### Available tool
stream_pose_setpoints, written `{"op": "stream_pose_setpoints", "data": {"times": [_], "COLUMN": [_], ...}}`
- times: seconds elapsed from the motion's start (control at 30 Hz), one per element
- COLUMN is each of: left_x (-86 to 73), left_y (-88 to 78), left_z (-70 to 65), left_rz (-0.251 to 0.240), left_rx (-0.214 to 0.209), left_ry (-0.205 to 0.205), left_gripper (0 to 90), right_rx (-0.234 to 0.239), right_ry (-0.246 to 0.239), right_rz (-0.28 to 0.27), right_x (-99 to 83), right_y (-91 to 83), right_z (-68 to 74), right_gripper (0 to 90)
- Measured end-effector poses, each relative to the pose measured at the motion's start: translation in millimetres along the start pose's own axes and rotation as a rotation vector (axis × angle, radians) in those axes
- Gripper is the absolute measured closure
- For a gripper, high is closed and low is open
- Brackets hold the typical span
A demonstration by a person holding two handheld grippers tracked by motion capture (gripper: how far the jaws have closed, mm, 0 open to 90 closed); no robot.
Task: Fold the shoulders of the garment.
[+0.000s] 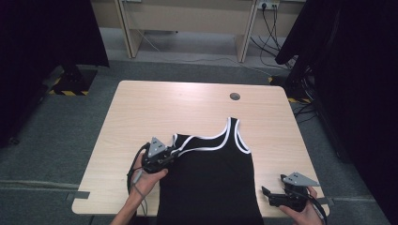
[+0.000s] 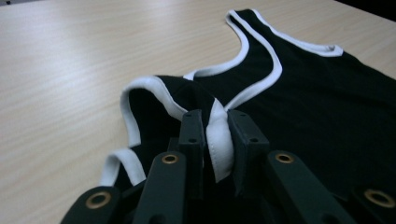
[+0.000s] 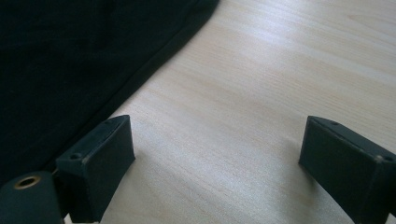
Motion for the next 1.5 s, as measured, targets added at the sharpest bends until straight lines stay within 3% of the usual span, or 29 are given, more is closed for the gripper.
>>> {"op": "stream_pose_setpoints", "data": {"times": [0.13, 0.27, 0.33, 0.47, 0.67, 0.8, 0.9, 1.0, 1.3, 1.4, 1.5], "left_x": [-17.1, -23.6, -21.4, -12.8, -8.1, -8.7, -7.0, -0.8, 21.8, 15.5, -1.4], "left_y": [0.2, -1.5, -2.7, -0.2, 20.5, 31.4, 34.6, 28.4, -14.1, -23.8, -26.0], "left_z": [-5.8, -7.7, -7.7, -11.6, -10.5, -4.8, -1.7, -2.4, -13.0, -20.8, -28.7], "left_rz": [0.031, 0.043, 0.038, 0.044, 0.083, 0.085, 0.069, 0.053, -0.047, -0.052, -0.029], "left_rx": [-0.014, -0.011, 0.004, 0.022, 0.027, 0.012, 0.013, 0.010, -0.049, -0.070, -0.085], "left_ry": [-0.009, -0.017, -0.015, 0.025, 0.021, -0.006, 0.021, 0.044, 0.014, 0.009, 0.004], "left_gripper": [70.8, 59.1, 50.1, 43.1, 39.0, 46.8, 69.5, 78.2, 80.7, 80.4, 79.6], "right_rx": [0.000, -0.001, -0.001, -0.001, -0.001, 0.000, 0.001, 0.001, 0.002, 0.002, 0.001], "right_ry": [0.002, 0.001, 0.002, 0.002, 0.002, 0.001, 0.000, 0.000, -0.001, -0.001, 0.000], "right_rz": [0.001, 0.000, 0.001, 0.000, -0.001, -0.001, 0.000, -0.001, 0.000, 0.000, 0.000], "right_x": [0.1, 0.0, 0.1, 0.0, 0.0, -0.1, -0.1, -0.1, 0.0, 0.0, 0.0], "right_y": [0.0, 0.0, 0.1, 0.0, 0.0, 0.0, -0.1, 0.0, 0.0, 0.0, 0.0], "right_z": [0.2, 0.1, 0.2, 0.2, 0.2, 0.2, 0.2, 0.2, 0.2, 0.2, 0.3], "right_gripper": [10.6, 10.6, 10.6, 10.6, 10.6, 10.6, 10.6, 10.6, 10.6, 10.6, 10.6]}}
Point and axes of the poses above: each handheld gripper's, and its own axes: y roughly forward along the jaws, x roughly out of its top, z roughly to its left, the point moved 8 cm from there along y, roughly forward along the jaws, and after that the axes turned 1 degree about -x, right-handed, at the moved point
